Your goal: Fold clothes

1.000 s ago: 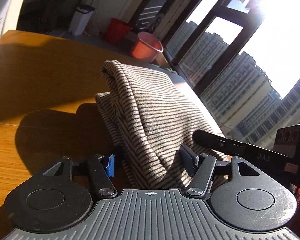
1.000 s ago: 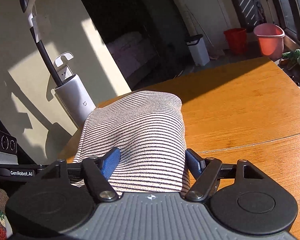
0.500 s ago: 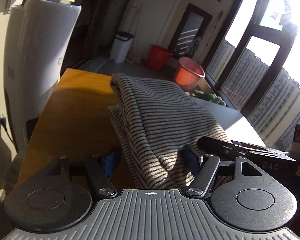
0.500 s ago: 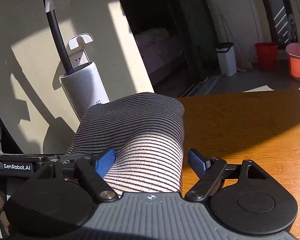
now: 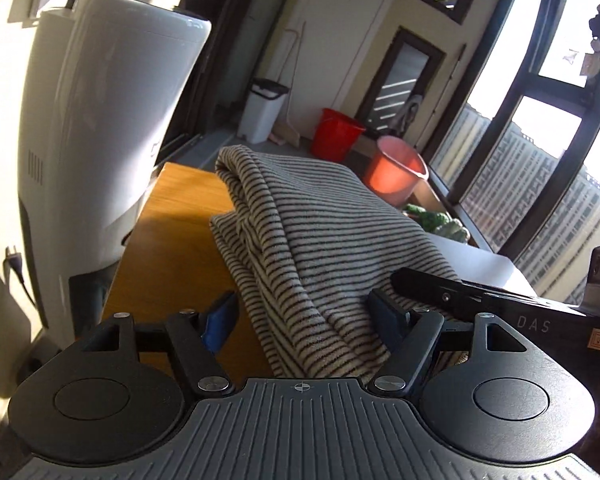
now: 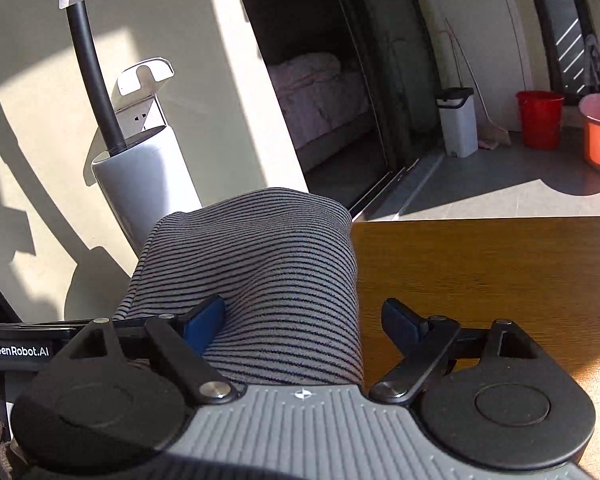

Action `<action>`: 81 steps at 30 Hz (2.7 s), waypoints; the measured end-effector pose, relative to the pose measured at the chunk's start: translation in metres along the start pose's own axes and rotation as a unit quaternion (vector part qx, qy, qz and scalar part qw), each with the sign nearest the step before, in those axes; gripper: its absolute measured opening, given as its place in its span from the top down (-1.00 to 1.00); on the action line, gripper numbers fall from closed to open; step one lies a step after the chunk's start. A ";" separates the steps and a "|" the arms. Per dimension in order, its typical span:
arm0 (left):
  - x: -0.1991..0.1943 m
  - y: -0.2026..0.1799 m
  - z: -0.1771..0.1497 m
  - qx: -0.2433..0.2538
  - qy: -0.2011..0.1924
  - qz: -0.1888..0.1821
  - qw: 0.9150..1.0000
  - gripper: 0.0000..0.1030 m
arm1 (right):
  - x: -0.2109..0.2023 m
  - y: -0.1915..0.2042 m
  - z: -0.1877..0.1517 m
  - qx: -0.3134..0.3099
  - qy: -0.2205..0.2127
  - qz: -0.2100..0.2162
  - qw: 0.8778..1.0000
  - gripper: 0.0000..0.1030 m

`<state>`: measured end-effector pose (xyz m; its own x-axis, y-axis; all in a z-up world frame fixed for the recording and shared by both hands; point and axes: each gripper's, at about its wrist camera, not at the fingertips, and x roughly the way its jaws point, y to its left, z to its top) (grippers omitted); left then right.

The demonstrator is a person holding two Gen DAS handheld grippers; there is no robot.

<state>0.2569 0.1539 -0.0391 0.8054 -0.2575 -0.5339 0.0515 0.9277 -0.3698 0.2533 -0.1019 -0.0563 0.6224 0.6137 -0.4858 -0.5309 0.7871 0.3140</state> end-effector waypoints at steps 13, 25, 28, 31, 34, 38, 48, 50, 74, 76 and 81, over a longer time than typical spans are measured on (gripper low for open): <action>0.015 0.025 0.003 -0.035 -0.018 0.015 0.999 -0.75 | 0.015 -0.012 0.006 0.043 0.001 0.022 0.999 -0.87; -0.054 -0.006 -0.050 -0.040 -0.053 0.053 0.996 -0.44 | -0.073 -0.014 -0.041 0.048 -0.042 0.009 0.998 -1.00; -0.066 -0.022 -0.076 -0.026 -0.028 0.053 0.998 -0.44 | -0.092 -0.021 -0.054 0.068 -0.022 -0.010 0.997 -1.00; -0.081 -0.042 -0.097 -0.002 -0.021 0.057 0.998 -0.61 | -0.111 -0.025 -0.067 0.082 0.003 -0.025 0.996 -1.00; -0.093 -0.059 -0.112 0.004 -0.015 0.078 0.997 -0.88 | -0.129 -0.020 -0.078 0.061 0.011 -0.066 0.996 -1.00; -0.101 -0.071 -0.123 0.003 -0.011 0.135 0.991 -1.00 | -0.135 -0.010 -0.083 0.013 0.040 -0.140 0.989 -1.00; -0.087 -0.094 -0.123 0.024 0.018 0.267 0.963 -1.00 | -0.123 -0.003 -0.087 -0.052 0.076 -0.191 0.977 -1.00; -0.088 -0.095 -0.123 0.021 0.016 0.273 0.962 -1.00 | -0.124 -0.004 -0.087 -0.052 0.076 -0.191 0.977 -1.00; -0.085 -0.094 -0.117 0.020 0.016 0.274 0.961 -1.00 | -0.128 -0.006 -0.088 -0.053 0.077 -0.189 0.978 -1.00; -0.085 -0.094 -0.117 0.020 0.016 0.274 0.961 -1.00 | -0.128 -0.005 -0.088 -0.053 0.077 -0.189 0.978 -1.00; -0.085 -0.094 -0.117 0.020 0.016 0.274 0.961 -1.00 | -0.127 -0.005 -0.088 -0.053 0.077 -0.189 0.978 -1.00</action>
<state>0.1145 0.0569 -0.0485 0.6998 0.2647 -0.6635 -0.3514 0.9362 0.0029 0.1262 -0.1889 -0.0674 0.6963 0.2572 -0.6701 -0.3412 0.9400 0.0063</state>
